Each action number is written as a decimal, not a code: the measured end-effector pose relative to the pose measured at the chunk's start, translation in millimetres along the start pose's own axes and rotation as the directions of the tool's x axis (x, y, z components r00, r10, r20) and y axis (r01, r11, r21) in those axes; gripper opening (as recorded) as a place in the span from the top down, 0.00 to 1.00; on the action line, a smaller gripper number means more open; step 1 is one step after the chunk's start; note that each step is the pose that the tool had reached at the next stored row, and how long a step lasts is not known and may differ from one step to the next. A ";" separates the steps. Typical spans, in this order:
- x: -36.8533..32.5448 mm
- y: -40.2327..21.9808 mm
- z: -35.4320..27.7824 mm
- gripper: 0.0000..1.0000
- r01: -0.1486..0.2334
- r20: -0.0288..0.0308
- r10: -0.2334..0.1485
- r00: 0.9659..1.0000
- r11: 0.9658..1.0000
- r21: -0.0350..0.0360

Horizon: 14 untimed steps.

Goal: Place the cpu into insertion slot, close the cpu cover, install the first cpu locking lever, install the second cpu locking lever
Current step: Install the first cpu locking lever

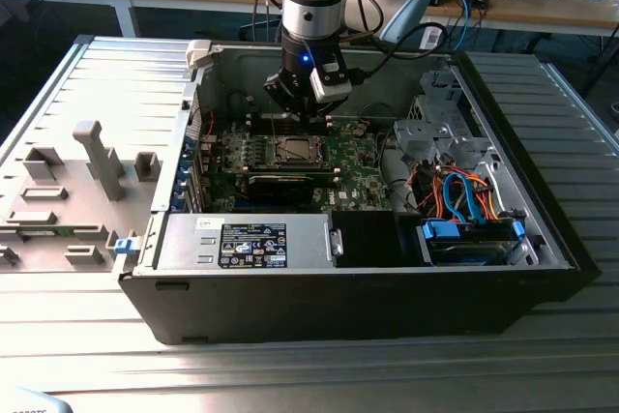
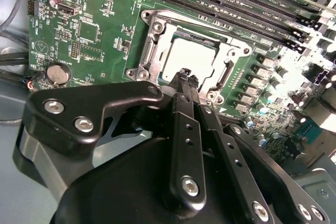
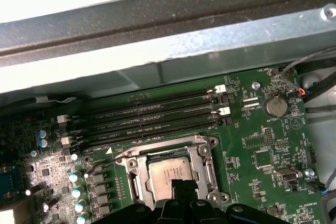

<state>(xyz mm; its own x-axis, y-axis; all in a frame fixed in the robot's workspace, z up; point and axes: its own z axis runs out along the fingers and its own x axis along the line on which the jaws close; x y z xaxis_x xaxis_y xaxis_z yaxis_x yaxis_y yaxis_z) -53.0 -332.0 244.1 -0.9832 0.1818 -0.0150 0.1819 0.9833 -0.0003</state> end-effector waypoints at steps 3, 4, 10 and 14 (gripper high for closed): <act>0.0 0.0 0.0 0.89 0.003 0.000 -0.003 1.000 1.000 0.000; 0.0 0.0 0.0 0.89 0.003 0.000 -0.003 1.000 1.000 0.000; 0.0 0.0 0.0 0.89 0.008 0.000 -0.008 1.000 1.000 0.000; 0.0 0.0 0.0 0.89 0.012 0.000 -0.012 1.000 1.000 0.000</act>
<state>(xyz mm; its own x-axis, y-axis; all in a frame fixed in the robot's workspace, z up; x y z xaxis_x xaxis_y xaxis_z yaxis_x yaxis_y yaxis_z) -53.0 -332.0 244.1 -0.9853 0.1704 -0.0150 0.1704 0.9854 -0.0003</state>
